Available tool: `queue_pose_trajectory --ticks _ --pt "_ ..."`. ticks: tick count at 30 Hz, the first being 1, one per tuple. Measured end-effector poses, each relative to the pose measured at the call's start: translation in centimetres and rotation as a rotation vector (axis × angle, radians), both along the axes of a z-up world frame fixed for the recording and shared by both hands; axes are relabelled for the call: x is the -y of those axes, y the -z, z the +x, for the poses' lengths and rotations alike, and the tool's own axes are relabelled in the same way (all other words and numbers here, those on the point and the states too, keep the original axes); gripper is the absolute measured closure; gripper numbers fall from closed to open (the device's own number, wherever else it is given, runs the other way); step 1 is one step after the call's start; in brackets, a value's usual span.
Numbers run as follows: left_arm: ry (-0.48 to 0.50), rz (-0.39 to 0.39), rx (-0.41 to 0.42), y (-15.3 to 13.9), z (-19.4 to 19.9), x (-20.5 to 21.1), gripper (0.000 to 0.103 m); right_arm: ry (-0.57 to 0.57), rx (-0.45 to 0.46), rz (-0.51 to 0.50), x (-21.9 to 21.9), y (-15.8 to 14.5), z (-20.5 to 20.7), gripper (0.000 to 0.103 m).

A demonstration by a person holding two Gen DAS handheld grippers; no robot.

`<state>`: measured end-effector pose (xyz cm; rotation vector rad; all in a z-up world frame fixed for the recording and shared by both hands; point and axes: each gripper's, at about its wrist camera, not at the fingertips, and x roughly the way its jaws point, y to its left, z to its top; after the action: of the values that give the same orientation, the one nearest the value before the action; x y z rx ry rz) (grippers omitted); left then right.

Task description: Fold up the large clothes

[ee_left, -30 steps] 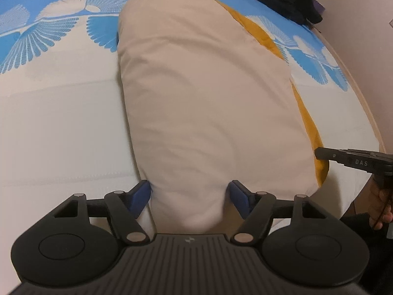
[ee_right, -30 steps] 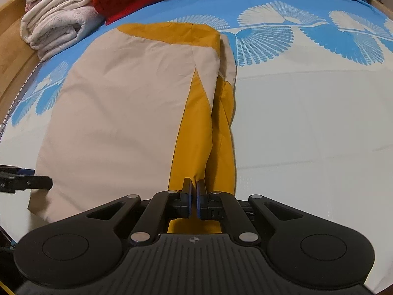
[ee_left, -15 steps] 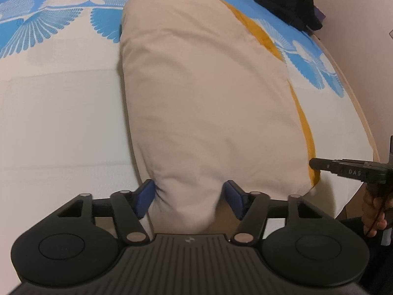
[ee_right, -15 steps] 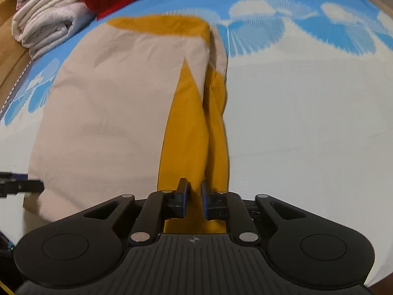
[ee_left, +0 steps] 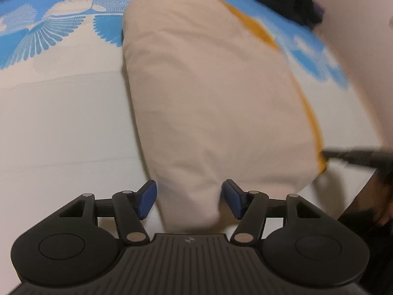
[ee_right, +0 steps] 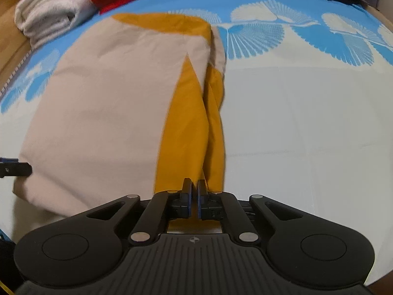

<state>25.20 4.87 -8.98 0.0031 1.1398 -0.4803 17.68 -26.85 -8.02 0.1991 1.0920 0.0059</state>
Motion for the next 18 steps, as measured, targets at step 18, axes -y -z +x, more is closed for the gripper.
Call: queue_pose_trajectory --ticks 18 --pt "-0.158 0.081 0.657 -13.7 -17.8 3.7 0.0 0.073 0.75 -0.211 -0.9 -12.5 -14.3 0.053"
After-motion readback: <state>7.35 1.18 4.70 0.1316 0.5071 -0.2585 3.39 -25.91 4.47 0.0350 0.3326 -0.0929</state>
